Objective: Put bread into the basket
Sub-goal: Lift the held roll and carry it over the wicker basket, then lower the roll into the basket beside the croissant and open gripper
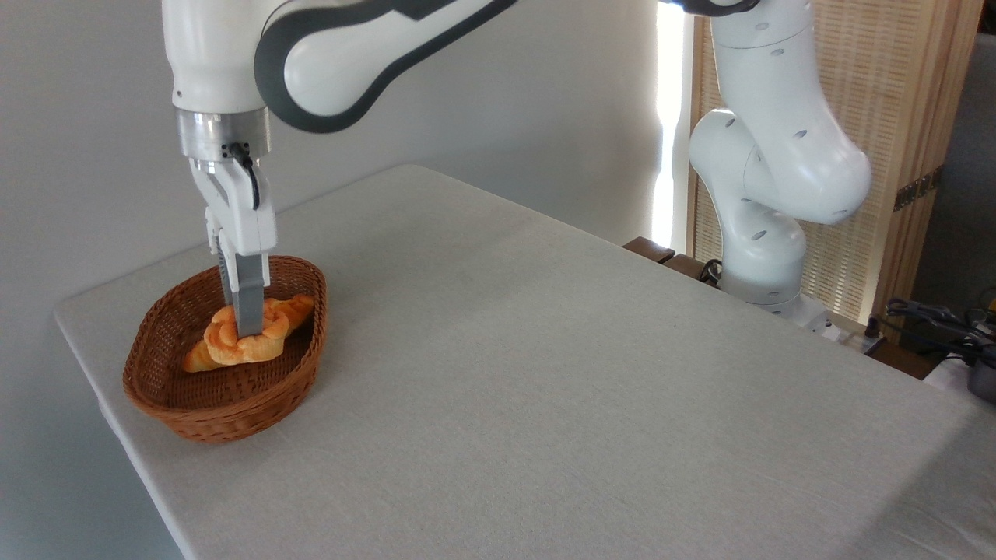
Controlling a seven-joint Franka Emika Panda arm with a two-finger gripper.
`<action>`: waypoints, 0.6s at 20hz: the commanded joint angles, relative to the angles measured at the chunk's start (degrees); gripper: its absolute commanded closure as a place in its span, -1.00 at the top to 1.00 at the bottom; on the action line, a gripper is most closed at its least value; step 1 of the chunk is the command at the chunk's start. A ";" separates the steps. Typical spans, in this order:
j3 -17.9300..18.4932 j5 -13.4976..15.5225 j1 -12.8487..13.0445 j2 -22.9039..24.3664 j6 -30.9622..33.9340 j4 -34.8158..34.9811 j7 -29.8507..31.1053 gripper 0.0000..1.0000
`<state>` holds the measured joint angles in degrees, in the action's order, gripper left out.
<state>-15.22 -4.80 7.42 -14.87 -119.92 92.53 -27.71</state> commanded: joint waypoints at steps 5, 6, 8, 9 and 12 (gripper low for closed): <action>-0.78 -0.03 0.32 -2.18 -1.99 -1.47 2.66 1.00; -0.78 -0.03 0.32 -2.18 -1.99 -1.47 2.66 1.00; -0.78 -0.03 0.32 -2.18 -1.99 -1.47 2.66 1.00; -0.78 0.05 0.32 -2.09 -1.99 -1.47 2.66 1.00; -0.78 -0.03 0.32 -2.09 -1.99 -1.47 2.48 1.00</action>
<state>-15.96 -4.80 7.66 -16.45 -121.30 92.06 -25.84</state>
